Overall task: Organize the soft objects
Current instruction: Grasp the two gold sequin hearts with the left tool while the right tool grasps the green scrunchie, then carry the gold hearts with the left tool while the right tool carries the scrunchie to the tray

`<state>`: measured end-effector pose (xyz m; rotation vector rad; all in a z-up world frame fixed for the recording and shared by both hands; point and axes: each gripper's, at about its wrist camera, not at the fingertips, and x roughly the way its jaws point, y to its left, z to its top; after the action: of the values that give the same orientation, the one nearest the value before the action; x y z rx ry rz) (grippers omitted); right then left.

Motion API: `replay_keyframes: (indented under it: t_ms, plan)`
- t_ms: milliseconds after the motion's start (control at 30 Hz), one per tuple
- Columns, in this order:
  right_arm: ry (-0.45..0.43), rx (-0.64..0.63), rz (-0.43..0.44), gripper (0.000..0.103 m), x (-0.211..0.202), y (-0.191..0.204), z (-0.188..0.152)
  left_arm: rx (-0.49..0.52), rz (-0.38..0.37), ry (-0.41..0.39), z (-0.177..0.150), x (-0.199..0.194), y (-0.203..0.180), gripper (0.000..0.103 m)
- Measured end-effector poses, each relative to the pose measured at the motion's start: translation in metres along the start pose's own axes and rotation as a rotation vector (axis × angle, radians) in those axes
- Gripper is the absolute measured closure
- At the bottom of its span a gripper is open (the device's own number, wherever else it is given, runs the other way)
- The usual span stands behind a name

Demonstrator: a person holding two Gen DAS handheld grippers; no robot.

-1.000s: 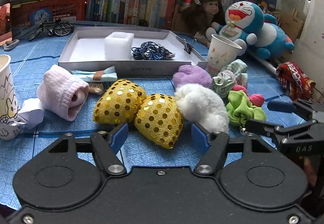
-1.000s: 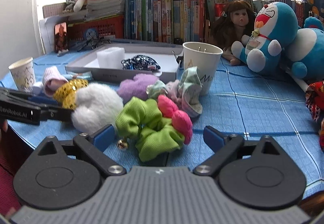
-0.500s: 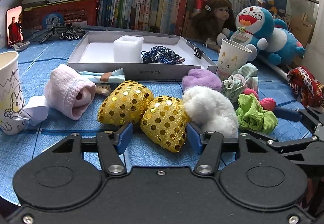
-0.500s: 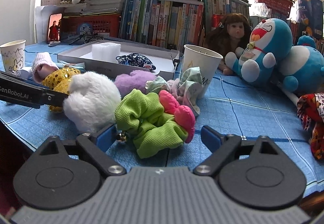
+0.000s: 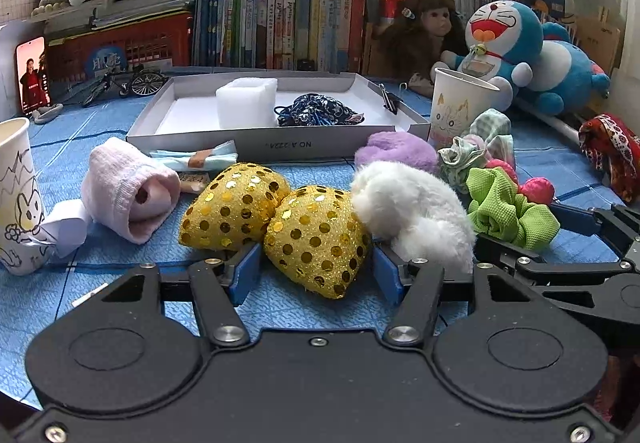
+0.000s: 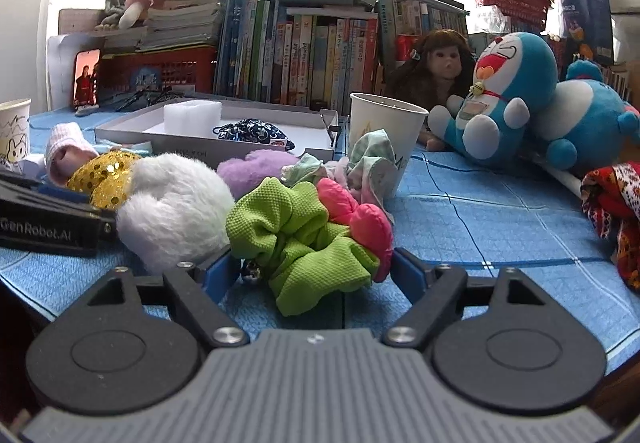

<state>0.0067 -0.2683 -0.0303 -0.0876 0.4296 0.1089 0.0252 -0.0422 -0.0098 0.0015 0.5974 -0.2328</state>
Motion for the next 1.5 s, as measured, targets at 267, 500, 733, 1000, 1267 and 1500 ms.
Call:
replay_keyframes:
  t_ms: [267, 500, 733, 1000, 1267, 1500]
  plan:
    - [-0.017, 0.026, 0.0, 0.019, 0.001, -0.001, -0.003, -0.03, -0.001, -0.024, 0.0, -0.003, 0.006, 0.045]
    - [-0.022, 0.04, 0.005, 0.029, 0.0, 0.0, -0.004, -0.039, -0.008, -0.022, 0.0, -0.002, 0.007, 0.049]
    - [-0.045, 0.053, -0.004, 0.041, -0.005, 0.001, -0.002, -0.019, 0.004, -0.049, 0.0, -0.008, 0.005, 0.062]
    - [-0.062, 0.075, -0.027, 0.066, -0.013, -0.003, 0.004, 0.018, 0.041, -0.141, 0.004, -0.029, 0.005, 0.065]
    - [-0.086, 0.05, -0.047, 0.076, -0.022, 0.001, 0.01, 0.047, 0.04, -0.198, 0.014, -0.043, 0.004, 0.065]
    - [-0.1, 0.126, -0.026, 0.057, -0.022, -0.009, 0.01, 0.044, 0.037, -0.192, 0.016, -0.043, 0.005, 0.065]
